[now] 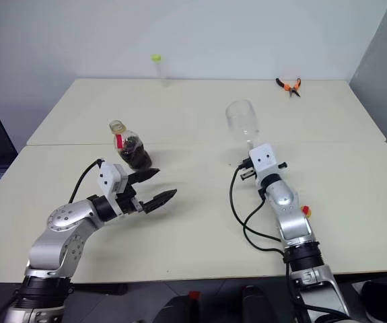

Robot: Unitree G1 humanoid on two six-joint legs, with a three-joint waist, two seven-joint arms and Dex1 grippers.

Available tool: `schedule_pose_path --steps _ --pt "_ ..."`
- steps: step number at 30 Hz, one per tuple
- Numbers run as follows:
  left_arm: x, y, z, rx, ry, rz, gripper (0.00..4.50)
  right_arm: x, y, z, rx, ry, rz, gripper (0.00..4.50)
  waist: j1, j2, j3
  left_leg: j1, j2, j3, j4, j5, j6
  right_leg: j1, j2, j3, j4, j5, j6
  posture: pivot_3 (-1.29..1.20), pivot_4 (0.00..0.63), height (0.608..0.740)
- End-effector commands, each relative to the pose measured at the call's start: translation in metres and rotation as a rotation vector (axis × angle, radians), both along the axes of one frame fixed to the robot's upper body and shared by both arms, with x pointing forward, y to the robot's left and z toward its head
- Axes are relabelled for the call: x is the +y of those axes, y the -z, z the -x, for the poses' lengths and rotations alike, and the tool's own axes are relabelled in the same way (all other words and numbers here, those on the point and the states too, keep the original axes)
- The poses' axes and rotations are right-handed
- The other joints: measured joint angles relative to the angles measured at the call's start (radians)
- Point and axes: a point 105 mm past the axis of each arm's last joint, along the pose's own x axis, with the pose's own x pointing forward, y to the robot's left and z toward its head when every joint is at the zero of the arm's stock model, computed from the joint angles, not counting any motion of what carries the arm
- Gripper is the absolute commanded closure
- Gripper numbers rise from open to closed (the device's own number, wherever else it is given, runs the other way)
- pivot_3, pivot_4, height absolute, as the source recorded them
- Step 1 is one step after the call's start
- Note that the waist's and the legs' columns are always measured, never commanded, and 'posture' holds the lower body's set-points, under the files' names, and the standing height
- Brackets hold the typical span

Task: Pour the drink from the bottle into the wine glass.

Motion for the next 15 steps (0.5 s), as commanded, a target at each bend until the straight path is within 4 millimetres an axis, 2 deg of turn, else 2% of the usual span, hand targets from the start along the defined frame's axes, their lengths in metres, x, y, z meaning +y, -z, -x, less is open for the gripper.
schedule_pose_path --steps 1,9,15 --pt "0.006 -0.021 0.007 -0.042 0.022 0.016 0.0 0.028 -0.014 0.005 -0.069 -0.153 -0.16 4.4 -0.001 0.0 0.0 0.0 0.0 0.0 0.0 0.0 0.0 0.0 0.0 0.0 0.0 0.0 0.0 0.0 0.15 0.74" --pt "0.017 -0.033 0.008 -0.084 -0.012 0.019 0.0 0.068 -0.005 -0.006 -0.109 -0.271 -0.151 4.4 -0.001 0.001 0.001 0.001 0.0 0.0 0.0 0.002 -0.003 0.0 0.001 0.0 0.0 0.0 0.0 0.0 0.15 0.74" --pt "0.02 -0.041 0.011 -0.109 -0.018 0.028 0.0 0.064 0.004 -0.017 -0.104 -0.254 -0.119 4.4 0.0 0.001 0.001 0.0 0.0 0.0 0.0 0.002 -0.004 -0.001 0.001 0.0 0.0 0.0 0.0 0.0 0.15 0.74"
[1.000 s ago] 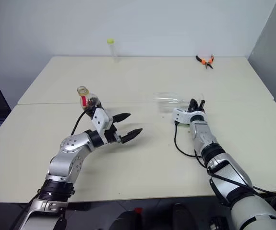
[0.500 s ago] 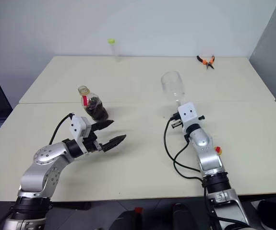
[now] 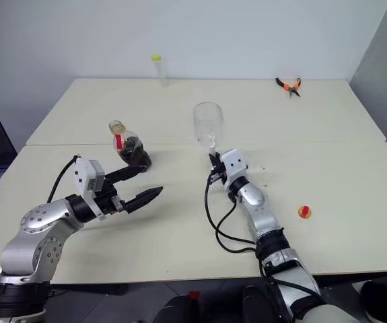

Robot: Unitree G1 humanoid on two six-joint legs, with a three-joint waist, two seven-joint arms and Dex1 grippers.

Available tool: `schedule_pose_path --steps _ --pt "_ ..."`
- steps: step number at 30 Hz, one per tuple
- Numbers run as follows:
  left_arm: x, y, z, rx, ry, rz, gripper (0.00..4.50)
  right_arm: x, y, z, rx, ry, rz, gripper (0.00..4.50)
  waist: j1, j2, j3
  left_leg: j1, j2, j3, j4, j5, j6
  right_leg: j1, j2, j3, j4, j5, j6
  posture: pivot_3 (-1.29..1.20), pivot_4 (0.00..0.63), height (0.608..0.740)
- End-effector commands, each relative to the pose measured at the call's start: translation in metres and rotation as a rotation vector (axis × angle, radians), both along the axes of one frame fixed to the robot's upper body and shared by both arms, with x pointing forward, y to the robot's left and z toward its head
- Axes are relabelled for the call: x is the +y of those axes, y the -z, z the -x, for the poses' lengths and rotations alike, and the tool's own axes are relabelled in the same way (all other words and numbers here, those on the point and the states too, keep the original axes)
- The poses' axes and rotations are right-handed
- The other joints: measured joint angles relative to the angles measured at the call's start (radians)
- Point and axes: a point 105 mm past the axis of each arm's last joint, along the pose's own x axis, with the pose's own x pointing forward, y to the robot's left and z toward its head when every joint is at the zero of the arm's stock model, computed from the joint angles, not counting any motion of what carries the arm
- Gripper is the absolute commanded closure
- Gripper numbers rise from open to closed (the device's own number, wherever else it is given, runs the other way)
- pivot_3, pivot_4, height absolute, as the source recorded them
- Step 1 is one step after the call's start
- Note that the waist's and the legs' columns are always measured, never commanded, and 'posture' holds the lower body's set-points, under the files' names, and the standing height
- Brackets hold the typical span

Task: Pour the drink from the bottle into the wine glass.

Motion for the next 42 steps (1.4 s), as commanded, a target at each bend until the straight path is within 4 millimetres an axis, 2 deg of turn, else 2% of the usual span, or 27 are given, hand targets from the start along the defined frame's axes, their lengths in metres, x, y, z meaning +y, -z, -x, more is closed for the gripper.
schedule_pose_path --steps 1,7,16,17,18,27,28,35,42 --pt "-0.001 -0.022 0.006 -0.081 0.017 -0.002 0.0 -0.003 -0.016 -0.006 -0.064 0.004 -0.016 4.4 0.0 0.0 0.0 0.0 0.0 0.0 0.0 0.0 0.0 0.0 0.0 0.0 0.0 0.0 0.0 0.0 0.15 0.74" --pt "-0.007 -0.035 0.012 -0.113 0.035 -0.001 0.0 -0.01 -0.009 -0.008 -0.062 0.002 0.019 4.4 -0.002 0.0 0.0 0.0 0.0 0.0 0.0 0.0 0.0 0.0 0.0 0.0 0.0 0.0 0.0 0.0 0.15 0.74" --pt "-0.012 -0.055 0.008 -0.172 0.029 -0.004 0.0 -0.009 0.005 -0.006 -0.003 -0.026 0.019 4.4 -0.001 0.0 0.0 0.0 0.001 0.0 0.0 0.0 0.0 0.0 0.0 0.001 0.0 0.0 0.0 0.0 0.15 0.74" --pt "-0.013 -0.057 0.008 -0.177 0.028 -0.005 0.0 -0.01 0.006 -0.006 0.003 -0.028 0.017 3.67 -0.002 0.0 0.0 0.0 0.001 0.0 0.0 0.0 0.0 0.0 0.0 0.0 0.0 0.0 0.0 0.0 0.15 0.74" --pt "-0.014 -0.058 0.008 -0.18 0.027 -0.006 0.0 -0.01 0.007 -0.006 0.009 -0.031 0.014 3.44 -0.002 0.0 0.0 0.0 0.001 0.0 0.0 0.0 0.0 0.0 0.0 0.0 0.0 0.0 0.0 0.0 0.15 0.74" --pt "-0.02 -0.068 0.008 -0.206 0.019 0.001 0.0 -0.01 0.009 -0.004 0.017 -0.043 0.022 0.14 -0.001 0.0 0.0 0.0 0.001 0.0 0.0 0.0 0.0 0.0 0.0 0.0 0.0 0.0 0.0 0.0 0.15 0.74" --pt "-0.02 -0.069 0.008 -0.209 0.017 0.003 0.0 -0.01 0.01 -0.004 0.02 -0.045 0.022 0.01 -0.001 0.0 0.0 0.0 0.001 0.0 0.0 0.0 0.0 0.0 0.0 0.0 0.0 0.0 0.0 0.0 0.15 0.74" --pt "-0.023 -0.078 0.008 -0.23 0.026 0.0 0.0 -0.016 0.017 -0.001 0.07 -0.061 -0.022 0.01 -0.001 0.0 0.0 0.0 0.0 0.0 0.0 0.0 0.0 0.0 0.0 0.0 0.0 0.0 0.0 0.0 0.15 0.74" --pt "-0.023 -0.077 0.009 -0.231 0.028 -0.022 0.0 -0.028 0.02 0.009 0.097 -0.098 -0.031 0.01 0.0 0.0 0.0 0.0 0.0 0.0 0.0 0.0 0.0 0.0 0.0 0.0 0.0 0.0 0.0 0.0 0.15 0.74"
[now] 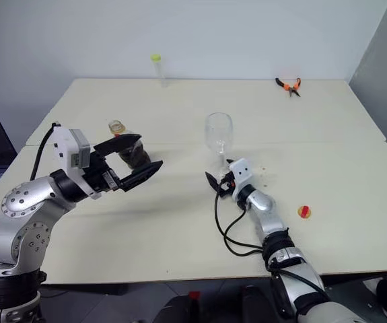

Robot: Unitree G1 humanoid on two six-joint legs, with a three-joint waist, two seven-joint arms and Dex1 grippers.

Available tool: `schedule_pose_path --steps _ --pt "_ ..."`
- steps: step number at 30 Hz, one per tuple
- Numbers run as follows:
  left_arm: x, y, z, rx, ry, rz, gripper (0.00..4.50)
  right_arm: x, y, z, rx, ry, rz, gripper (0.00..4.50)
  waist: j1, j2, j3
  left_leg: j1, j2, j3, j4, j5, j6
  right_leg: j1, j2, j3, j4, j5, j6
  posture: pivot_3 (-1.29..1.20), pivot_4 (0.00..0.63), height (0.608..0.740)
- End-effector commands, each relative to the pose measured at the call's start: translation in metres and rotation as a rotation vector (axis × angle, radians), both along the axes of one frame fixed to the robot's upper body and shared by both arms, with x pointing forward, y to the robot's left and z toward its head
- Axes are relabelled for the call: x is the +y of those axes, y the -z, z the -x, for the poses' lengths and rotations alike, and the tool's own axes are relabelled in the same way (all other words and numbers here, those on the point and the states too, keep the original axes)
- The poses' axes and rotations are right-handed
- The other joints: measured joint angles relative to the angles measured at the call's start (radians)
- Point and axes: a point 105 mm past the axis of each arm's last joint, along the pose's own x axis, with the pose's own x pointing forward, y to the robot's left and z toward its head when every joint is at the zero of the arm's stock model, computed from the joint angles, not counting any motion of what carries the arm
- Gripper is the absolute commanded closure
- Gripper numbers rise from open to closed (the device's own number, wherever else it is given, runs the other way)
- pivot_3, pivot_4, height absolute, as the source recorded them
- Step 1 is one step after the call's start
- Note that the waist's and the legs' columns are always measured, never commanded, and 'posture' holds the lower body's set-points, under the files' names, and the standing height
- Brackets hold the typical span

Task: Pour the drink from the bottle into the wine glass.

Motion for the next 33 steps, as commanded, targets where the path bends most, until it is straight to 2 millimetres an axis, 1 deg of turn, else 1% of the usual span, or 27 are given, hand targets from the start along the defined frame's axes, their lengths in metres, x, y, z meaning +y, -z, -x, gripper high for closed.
schedule_pose_path --steps 1,4,6,9,12,13,14,17,20,23,25,28,31,33 --pt "-0.001 -0.011 0.006 -0.05 0.006 -0.017 0.0 -0.009 -0.01 0.005 -0.015 -0.02 -0.018 0.01 0.001 0.0 0.0 0.0 0.0 0.0 0.0 0.0 0.0 0.0 0.0 0.0 0.0 0.0 0.0 0.0 0.15 0.74" --pt "0.002 -0.008 0.006 -0.023 -0.007 0.001 0.0 -0.017 -0.009 0.015 0.007 -0.046 -0.013 0.01 0.003 0.0 0.0 0.0 0.0 0.0 0.0 0.0 0.0 0.0 0.0 0.0 0.0 0.0 0.0 0.0 0.15 0.74" --pt "0.005 -0.003 0.008 -0.002 -0.022 0.002 0.0 -0.027 -0.012 0.025 0.017 -0.047 -0.011 0.01 0.004 0.0 0.0 0.0 0.0 0.0 0.0 0.0 0.0 0.0 0.0 0.0 0.0 0.0 0.0 0.0 0.15 0.74" --pt "0.012 0.006 0.008 0.017 -0.076 0.01 0.0 -0.041 -0.027 0.038 0.013 -0.041 -0.032 0.01 0.008 0.0 0.0 0.0 0.0 0.0 0.0 -0.002 0.003 0.0 -0.001 0.0 0.0 0.0 0.0 0.0 0.15 0.74" --pt "0.018 0.013 0.007 0.035 -0.122 0.045 0.0 -0.044 -0.04 0.054 0.032 -0.081 -0.04 0.01 0.01 0.0 0.0 0.0 0.0 0.0 0.0 -0.002 0.004 0.0 -0.002 0.0 0.0 0.0 0.0 0.0 0.15 0.74" --pt "0.021 0.016 0.006 0.033 -0.152 0.064 0.0 -0.046 -0.046 0.061 0.043 -0.098 -0.051 0.01 0.01 0.0 0.0 0.0 0.001 0.0 0.0 -0.002 0.004 0.0 -0.001 0.0 0.0 0.0 0.0 0.0 0.15 0.74" --pt "0.026 0.021 0.004 0.028 -0.206 0.086 0.0 -0.05 -0.052 0.074 0.05 -0.138 -0.032 0.01 0.012 0.001 0.0 0.0 0.001 -0.001 0.0 -0.002 0.004 0.0 -0.001 0.0 0.0 0.0 0.0 0.0 0.15 0.74" --pt "0.038 0.038 -0.003 0.021 -0.372 0.124 0.0 -0.051 -0.065 0.108 0.045 -0.25 0.069 0.01 0.026 0.001 0.0 -0.001 0.0 -0.001 0.0 -0.002 0.004 0.001 -0.003 0.0 -0.002 0.0 0.0 0.0 0.15 0.74" --pt "0.047 0.054 -0.007 0.046 -0.506 0.163 0.0 -0.047 -0.075 0.128 0.056 -0.338 0.109 0.01 0.028 0.0 0.0 -0.001 0.0 -0.001 0.001 -0.003 0.004 0.002 -0.003 -0.001 -0.004 0.0 0.0 0.0 0.15 0.74" --pt "0.044 0.065 -0.008 0.06 -0.563 0.169 0.0 -0.045 -0.085 0.136 0.059 -0.379 0.128 0.01 0.029 0.0 0.0 0.0 0.0 -0.003 0.001 -0.003 0.004 0.003 -0.002 -0.002 -0.002 0.0 0.0 0.0 0.15 0.74" --pt "0.045 0.072 -0.012 0.054 -0.605 0.16 0.0 -0.04 -0.098 0.141 0.04 -0.416 0.133 0.01 0.029 0.0 0.0 0.0 0.0 -0.002 0.001 -0.003 0.004 0.003 -0.002 -0.002 -0.002 0.0 0.0 0.0 0.15 0.74" --pt "0.053 0.071 -0.022 0.031 -0.648 0.152 0.0 -0.032 -0.111 0.142 0.019 -0.432 0.117 0.01 0.029 0.0 0.0 0.0 0.0 -0.002 0.001 -0.003 0.004 0.003 -0.002 -0.002 -0.002 0.0 0.0 0.0 0.15 0.74" --pt "0.061 0.068 -0.034 0.012 -0.679 0.136 0.0 -0.027 -0.122 0.141 -0.004 -0.423 0.091 0.01 0.032 -0.001 0.0 -0.001 0.0 -0.003 0.001 -0.003 0.004 0.003 -0.002 -0.004 -0.002 0.0 0.0 0.0 0.15 0.74" --pt "0.063 0.068 -0.041 0.01 -0.683 0.13 0.0 -0.025 -0.128 0.141 -0.019 -0.417 0.083 0.01 0.032 -0.001 0.0 -0.001 -0.001 -0.003 0.001 -0.003 0.004 0.003 -0.002 -0.003 -0.002 0.0 0.0 0.0 0.15 0.74"
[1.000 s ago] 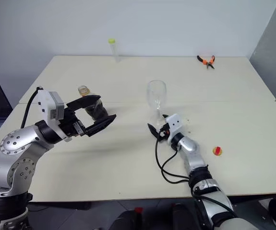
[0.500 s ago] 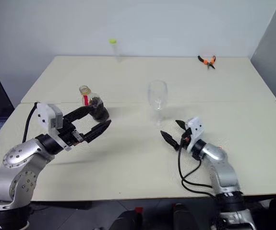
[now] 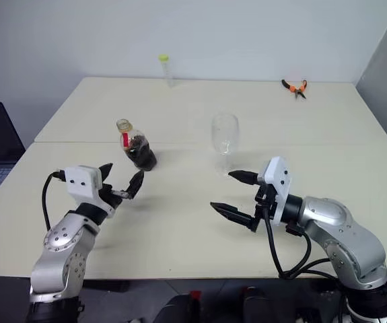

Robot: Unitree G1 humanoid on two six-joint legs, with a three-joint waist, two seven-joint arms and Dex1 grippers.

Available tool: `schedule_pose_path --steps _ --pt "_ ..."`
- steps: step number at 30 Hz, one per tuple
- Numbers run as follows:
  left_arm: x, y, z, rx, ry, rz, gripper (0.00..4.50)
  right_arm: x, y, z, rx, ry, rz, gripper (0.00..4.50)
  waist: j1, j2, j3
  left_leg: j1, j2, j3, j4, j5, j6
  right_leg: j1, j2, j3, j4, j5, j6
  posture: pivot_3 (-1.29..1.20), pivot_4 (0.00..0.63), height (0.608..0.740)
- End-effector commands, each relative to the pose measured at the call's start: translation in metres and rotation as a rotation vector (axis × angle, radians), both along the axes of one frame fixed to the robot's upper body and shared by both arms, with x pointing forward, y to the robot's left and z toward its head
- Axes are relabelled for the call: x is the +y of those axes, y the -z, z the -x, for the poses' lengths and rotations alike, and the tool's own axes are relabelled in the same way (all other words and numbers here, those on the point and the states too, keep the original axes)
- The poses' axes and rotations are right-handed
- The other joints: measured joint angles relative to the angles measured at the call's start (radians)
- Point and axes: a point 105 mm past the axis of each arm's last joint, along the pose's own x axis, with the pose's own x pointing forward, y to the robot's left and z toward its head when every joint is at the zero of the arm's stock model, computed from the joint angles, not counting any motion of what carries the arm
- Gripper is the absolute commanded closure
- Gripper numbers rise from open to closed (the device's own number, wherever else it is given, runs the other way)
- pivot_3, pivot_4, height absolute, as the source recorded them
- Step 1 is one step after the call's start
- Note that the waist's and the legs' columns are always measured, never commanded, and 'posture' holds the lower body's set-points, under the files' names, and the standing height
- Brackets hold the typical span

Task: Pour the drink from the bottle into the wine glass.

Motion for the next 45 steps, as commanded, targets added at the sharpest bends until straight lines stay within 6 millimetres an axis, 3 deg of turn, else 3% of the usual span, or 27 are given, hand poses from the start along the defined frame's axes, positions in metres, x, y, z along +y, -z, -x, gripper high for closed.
schedule_pose_path --steps 1,6,26,29,36,38,40,45 --pt "0.007 -0.013 -0.01 -0.05 -0.019 -0.031 0.0 0.003 -0.02 0.004 -0.075 0.006 -0.027 0.01 0.0 0.0 0.0 0.0 0.0 0.0 0.0 0.0 0.0 0.0 0.0 0.0 0.0 0.0 0.0 0.0 0.15 0.74" --pt "0.006 -0.017 -0.023 -0.054 -0.006 -0.007 0.0 0.004 -0.023 0.005 -0.08 0.015 -0.025 0.01 0.0 0.0 0.0 0.0 0.0 0.0 0.0 0.0 0.0 0.0 0.0 0.0 -0.001 0.0 0.0 0.0 0.15 0.74" --pt "-0.003 0.004 -0.087 0.051 0.044 0.1 0.0 0.008 -0.035 0.001 -0.128 0.011 -0.035 0.01 -0.001 0.0 0.0 0.0 -0.001 0.0 0.0 0.0 -0.001 -0.001 0.0 0.0 0.0 0.0 0.0 0.0 0.15 0.74" --pt "-0.005 0.007 -0.094 0.065 0.055 0.139 0.62 0.009 -0.037 0.0 -0.133 0.017 -0.042 0.0 -0.002 0.0 0.0 0.0 -0.001 0.0 0.0 0.0 0.0 -0.001 0.0 0.0 0.0 0.0 0.0 0.0 0.15 0.74" --pt "-0.012 0.001 -0.101 0.038 0.094 0.15 2.92 0.01 -0.038 0.001 -0.152 0.02 -0.05 0.0 -0.002 -0.001 0.0 -0.001 -0.001 0.0 0.0 0.0 -0.001 -0.001 0.0 0.0 0.0 0.0 0.0 0.0 0.15 0.74" --pt "-0.012 -0.002 -0.101 0.028 0.096 0.151 3.38 0.01 -0.038 0.001 -0.156 0.024 -0.051 0.0 -0.002 -0.001 0.0 -0.001 -0.001 0.0 0.0 0.0 -0.001 -0.001 0.0 0.0 0.0 0.0 0.0 0.0 0.15 0.74" --pt "-0.012 -0.007 -0.1 0.011 0.099 0.141 3.65 0.01 -0.039 0.001 -0.179 0.042 -0.052 0.0 -0.002 -0.001 0.001 -0.001 -0.001 0.0 0.0 0.001 -0.002 -0.001 0.0 0.0 0.0 0.0 0.0 0.0 0.15 0.74" --pt "-0.028 -0.021 -0.098 -0.023 0.172 0.036 3.73 0.008 -0.04 0.0 -0.199 0.064 -0.055 0.0 -0.002 -0.002 0.001 -0.002 -0.001 0.0 0.0 0.001 -0.002 -0.002 0.0 0.0 0.0 0.0 0.0 0.0 0.15 0.74"
